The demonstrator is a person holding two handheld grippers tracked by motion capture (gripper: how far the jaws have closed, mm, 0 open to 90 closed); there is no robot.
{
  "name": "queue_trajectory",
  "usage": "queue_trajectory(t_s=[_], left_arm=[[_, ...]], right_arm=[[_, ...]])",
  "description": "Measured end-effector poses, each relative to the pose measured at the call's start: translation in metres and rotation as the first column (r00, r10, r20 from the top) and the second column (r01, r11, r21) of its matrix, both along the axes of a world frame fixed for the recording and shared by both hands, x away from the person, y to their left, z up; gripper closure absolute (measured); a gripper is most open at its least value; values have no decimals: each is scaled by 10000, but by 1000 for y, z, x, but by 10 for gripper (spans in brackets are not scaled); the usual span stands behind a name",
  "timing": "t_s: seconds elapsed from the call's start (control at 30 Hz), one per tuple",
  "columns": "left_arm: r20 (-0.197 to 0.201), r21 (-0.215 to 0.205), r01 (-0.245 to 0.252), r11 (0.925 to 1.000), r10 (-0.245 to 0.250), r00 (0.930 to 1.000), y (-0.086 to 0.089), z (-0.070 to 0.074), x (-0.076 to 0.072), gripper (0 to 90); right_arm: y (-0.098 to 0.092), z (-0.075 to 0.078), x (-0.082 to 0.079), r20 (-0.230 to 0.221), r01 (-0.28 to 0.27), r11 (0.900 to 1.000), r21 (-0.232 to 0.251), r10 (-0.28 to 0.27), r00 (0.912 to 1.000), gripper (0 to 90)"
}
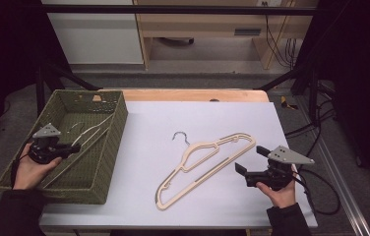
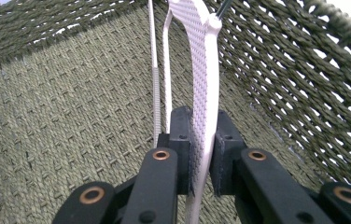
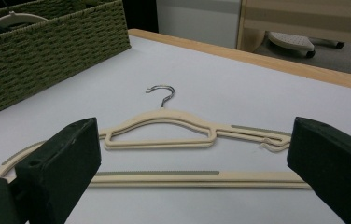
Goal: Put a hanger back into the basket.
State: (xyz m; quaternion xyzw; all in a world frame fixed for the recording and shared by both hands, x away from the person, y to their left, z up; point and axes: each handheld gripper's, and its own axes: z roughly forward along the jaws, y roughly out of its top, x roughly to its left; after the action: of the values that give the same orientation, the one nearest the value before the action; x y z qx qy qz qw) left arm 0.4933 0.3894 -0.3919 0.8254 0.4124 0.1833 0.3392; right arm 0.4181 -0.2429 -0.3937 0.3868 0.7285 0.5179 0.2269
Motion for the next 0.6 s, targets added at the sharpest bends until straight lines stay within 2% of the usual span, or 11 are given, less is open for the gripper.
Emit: queue_trajectory(t_s=[0.13, 0.17, 0.23, 0.27, 0.33, 0.43, 0.6], left_arm=[[-286, 282, 194, 9994, -186, 9994, -5, -4, 0, 769], [-277, 493, 307, 9983, -293, 9992, -9, -5, -2, 768], [-240, 646, 369, 9972, -354, 9991, -11, -6, -3, 770], [-343, 653, 390, 9971, -368, 9987, -11, -6, -3, 769], [-291, 581, 335, 9977, -318, 9991, -12, -7, -3, 763], [-428, 771, 428, 9961, -396, 9983, -15, -8, -4, 755], [-660, 1342, 650, 9888, -565, 9962, -22, -12, -5, 743]], right_arm=[[1, -1, 0, -25, -29, 10000, -13, 29, 10000, 34], [1, -1, 0, -8, -73, 10000, -48, 73, 10000, 34], [1, -1, 0, -8, -28, 10000, 0, 28, 10000, 35], [1, -1, 0, -10, -53, 10000, -17, 53, 10000, 35], [1, -1, 0, -8, -56, 10000, -17, 56, 10000, 35], [1, -1, 0, 28, -82, 10000, -54, 82, 10000, 36], [2, -1, 0, -24, -53, 10000, -15, 53, 10000, 36]])
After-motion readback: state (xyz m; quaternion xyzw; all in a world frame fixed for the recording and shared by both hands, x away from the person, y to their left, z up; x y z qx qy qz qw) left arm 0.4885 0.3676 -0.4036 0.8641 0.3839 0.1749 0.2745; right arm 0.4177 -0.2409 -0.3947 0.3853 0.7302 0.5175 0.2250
